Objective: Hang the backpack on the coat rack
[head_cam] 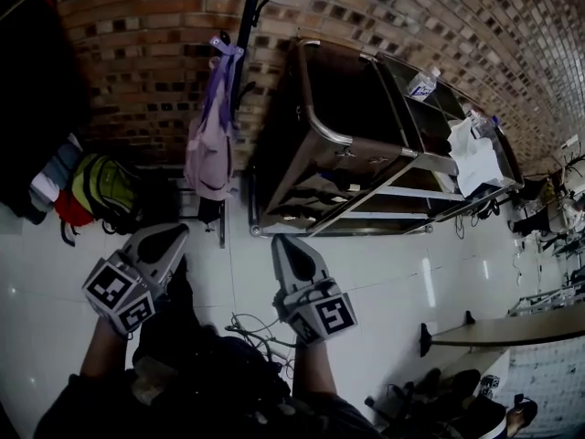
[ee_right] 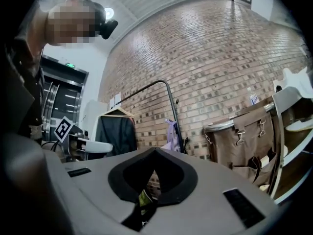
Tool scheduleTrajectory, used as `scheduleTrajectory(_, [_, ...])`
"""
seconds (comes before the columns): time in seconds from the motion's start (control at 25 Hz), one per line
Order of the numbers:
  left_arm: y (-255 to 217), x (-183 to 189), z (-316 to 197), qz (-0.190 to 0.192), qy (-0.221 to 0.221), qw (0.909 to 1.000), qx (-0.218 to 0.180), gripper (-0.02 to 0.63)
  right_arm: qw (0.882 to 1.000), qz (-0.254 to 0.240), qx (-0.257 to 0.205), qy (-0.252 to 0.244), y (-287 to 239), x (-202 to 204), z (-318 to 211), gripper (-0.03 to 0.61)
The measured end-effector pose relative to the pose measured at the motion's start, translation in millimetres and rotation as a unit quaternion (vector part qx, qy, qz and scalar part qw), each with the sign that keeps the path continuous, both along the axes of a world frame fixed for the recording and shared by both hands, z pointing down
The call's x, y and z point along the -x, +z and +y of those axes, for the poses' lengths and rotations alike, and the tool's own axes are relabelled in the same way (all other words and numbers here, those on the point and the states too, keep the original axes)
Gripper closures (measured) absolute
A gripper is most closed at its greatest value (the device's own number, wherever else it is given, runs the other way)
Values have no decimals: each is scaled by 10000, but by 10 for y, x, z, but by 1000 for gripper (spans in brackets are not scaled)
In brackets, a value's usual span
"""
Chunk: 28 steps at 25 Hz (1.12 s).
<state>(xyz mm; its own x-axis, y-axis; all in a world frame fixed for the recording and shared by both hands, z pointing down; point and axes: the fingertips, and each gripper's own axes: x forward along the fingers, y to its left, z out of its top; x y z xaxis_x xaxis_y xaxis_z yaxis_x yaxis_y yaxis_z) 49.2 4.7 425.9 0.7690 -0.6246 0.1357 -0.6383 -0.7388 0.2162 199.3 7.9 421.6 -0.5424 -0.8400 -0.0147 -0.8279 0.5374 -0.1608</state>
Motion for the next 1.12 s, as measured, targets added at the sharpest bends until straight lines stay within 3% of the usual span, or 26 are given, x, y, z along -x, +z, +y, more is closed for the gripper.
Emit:
scheduleTrajectory(0.24, [-81, -96, 267, -87, -36, 9999, -60, 600, 9996, 208, 111, -132, -30, -62, 222, 578])
scheduleTrajectory(0.52, [-179, 18, 337, -45, -150, 9998, -113, 600, 9977, 430, 191, -491, 37, 217, 303, 579])
scheduleTrajectory(1.12, [-360, 927, 694, -82, -268, 9995, -176, 600, 9937, 858, 60, -724, -239, 1230, 600, 578])
